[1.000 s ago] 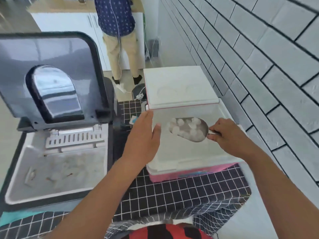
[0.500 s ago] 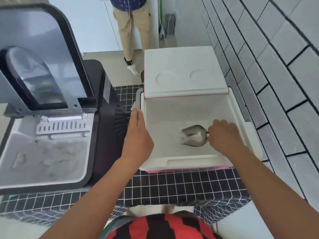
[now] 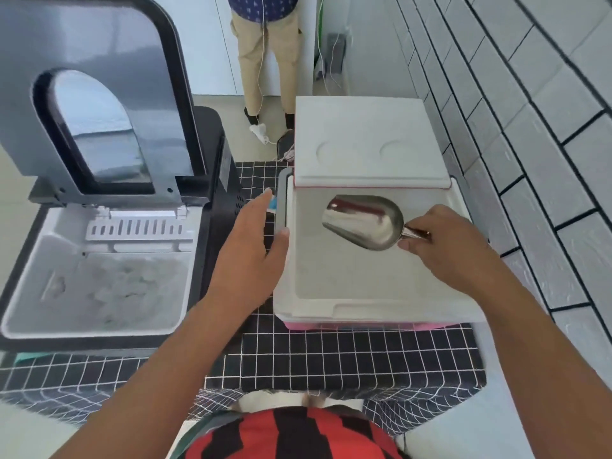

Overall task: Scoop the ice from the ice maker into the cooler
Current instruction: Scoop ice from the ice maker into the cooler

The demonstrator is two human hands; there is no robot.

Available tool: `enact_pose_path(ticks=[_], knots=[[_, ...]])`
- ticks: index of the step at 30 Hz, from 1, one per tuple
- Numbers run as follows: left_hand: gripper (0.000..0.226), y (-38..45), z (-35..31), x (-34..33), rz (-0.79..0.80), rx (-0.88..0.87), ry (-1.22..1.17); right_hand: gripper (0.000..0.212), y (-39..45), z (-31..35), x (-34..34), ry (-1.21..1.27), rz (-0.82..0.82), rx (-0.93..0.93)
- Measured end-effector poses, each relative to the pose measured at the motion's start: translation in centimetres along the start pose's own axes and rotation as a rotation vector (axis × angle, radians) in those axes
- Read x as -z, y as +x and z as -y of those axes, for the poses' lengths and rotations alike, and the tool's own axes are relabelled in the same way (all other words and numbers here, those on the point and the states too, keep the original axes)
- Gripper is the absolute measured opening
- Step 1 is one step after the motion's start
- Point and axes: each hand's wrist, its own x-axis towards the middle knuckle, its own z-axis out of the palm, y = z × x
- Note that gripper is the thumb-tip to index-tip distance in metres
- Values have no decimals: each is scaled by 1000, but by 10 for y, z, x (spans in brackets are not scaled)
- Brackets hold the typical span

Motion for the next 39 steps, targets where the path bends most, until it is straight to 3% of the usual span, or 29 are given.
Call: enact_pose_path(ticks=[3, 10, 15, 20, 28, 31, 39], knots=[[53, -11, 10, 45, -92, -86, 15, 17, -10, 44, 11, 94, -30, 64], [40, -38, 92, 149, -266, 36, 262, 15, -28, 185, 17, 50, -10, 339], [59, -55, 147, 187, -137, 178, 341, 13, -31, 270, -3, -454, -23, 538], [70, -59, 173, 202, -24, 27, 392, 29, -42, 330, -26, -821, 91, 541], [71, -56, 194, 213, 14, 129, 115, 7, -48, 383, -68, -1063, 129, 460], [71, -55, 196, 211, 6, 114, 82, 17, -32, 382, -88, -1003, 147, 455], [70, -56, 206, 206, -61, 90, 39, 15, -19, 351, -91, -874, 127, 504]])
